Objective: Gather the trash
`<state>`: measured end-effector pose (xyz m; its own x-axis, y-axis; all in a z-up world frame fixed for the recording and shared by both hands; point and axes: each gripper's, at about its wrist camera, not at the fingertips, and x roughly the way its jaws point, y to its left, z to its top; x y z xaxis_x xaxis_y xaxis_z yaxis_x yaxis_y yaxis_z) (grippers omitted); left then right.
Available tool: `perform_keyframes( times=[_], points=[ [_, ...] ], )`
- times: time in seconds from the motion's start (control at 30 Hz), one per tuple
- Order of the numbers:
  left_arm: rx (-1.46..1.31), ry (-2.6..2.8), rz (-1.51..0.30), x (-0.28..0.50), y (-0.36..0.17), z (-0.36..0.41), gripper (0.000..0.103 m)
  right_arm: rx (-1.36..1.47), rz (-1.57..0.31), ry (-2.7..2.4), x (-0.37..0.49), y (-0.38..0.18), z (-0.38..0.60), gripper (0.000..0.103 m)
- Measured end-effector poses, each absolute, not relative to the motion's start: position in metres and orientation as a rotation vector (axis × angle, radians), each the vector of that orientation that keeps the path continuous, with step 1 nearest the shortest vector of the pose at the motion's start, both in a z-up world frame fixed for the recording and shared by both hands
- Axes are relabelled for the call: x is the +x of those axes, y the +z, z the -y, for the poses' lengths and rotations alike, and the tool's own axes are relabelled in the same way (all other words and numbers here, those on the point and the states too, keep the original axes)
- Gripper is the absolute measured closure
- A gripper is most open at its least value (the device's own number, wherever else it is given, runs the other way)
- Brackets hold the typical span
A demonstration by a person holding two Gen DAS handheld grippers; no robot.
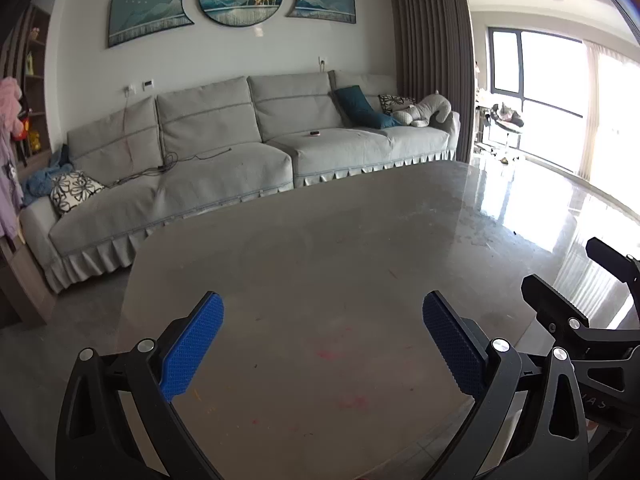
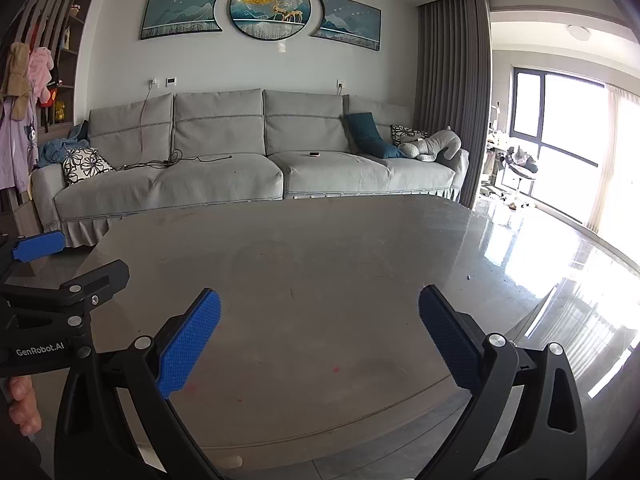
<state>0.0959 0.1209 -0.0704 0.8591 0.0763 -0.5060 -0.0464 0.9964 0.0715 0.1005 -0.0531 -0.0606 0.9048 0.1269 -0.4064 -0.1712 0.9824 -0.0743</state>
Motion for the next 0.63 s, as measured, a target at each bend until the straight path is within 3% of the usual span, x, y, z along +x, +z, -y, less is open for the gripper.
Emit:
perform_keyframes(
  times=[0.63],
  points=[
    [0.1,0.077,-0.53,0.096,-0.068,-0.106,0.005,-0.1,-0.409,0.145,0.1,-0.059,0.052,0.004]
  ],
)
